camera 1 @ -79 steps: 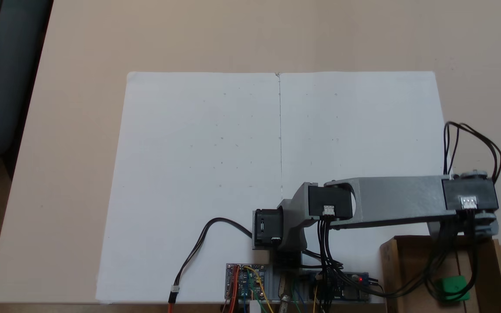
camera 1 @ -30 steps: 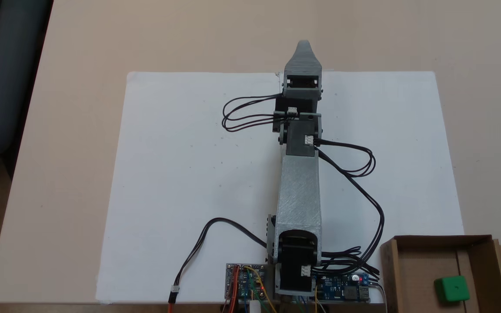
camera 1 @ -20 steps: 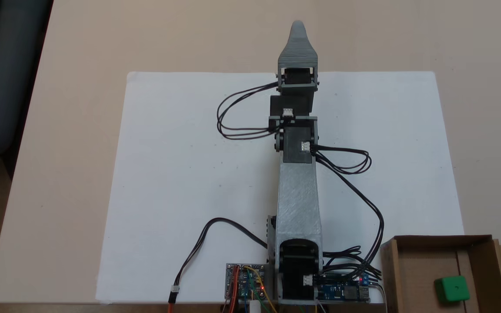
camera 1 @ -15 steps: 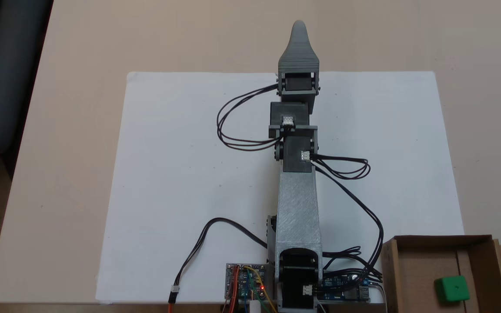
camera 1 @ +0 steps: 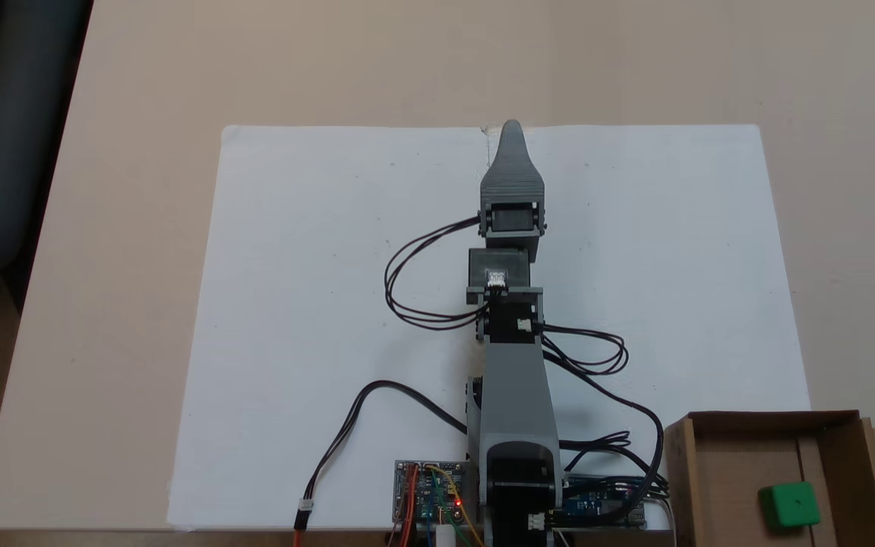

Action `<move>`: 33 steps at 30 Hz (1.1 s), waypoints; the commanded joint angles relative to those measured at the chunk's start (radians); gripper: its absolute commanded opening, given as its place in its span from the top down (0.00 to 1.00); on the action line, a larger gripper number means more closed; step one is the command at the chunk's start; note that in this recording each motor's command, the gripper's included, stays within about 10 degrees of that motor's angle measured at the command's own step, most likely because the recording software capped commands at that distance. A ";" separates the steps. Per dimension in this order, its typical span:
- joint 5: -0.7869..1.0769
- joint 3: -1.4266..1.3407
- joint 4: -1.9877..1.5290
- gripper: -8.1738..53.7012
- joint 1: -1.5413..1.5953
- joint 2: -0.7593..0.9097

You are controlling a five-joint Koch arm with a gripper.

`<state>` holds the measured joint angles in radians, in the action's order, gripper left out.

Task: Grasp a green dice and put it in the bin.

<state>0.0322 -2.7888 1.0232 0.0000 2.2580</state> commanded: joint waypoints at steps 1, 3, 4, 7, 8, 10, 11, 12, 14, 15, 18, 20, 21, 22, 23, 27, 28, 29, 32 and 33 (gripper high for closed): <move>-0.049 -0.035 0.165 0.16 -0.011 0.115; -0.049 -0.103 0.227 0.15 -0.011 0.117; -0.049 -0.135 0.257 0.15 -0.011 0.117; -0.051 -0.218 0.351 0.15 -0.008 0.115; -0.049 -0.242 0.375 0.15 -0.006 0.115; -0.048 -0.291 0.434 0.15 -0.006 0.115; -0.048 -0.313 0.468 0.15 -0.006 0.115; -0.048 -0.337 0.495 0.14 -0.006 0.115; -0.037 -0.342 0.553 0.13 -0.009 0.115; -0.031 -0.344 0.580 0.13 -0.011 0.115; -0.011 -0.342 0.664 0.13 -0.018 0.112; -0.012 -0.342 0.664 0.13 -0.025 0.110; -0.012 -0.342 0.658 0.13 -0.025 0.109; -0.014 -0.342 0.658 0.13 -0.025 0.109; -0.015 -0.342 0.658 0.13 -0.023 0.109; -0.017 -0.342 0.660 0.14 -0.023 0.109; -0.015 -0.342 0.658 0.14 -0.023 0.110; -0.017 -0.342 0.658 0.14 -0.023 0.109; -0.015 -0.342 0.658 0.14 -0.023 0.109; -0.017 -0.342 0.658 0.14 -0.023 0.109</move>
<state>0.0307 -3.0649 1.5923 -0.0077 2.2580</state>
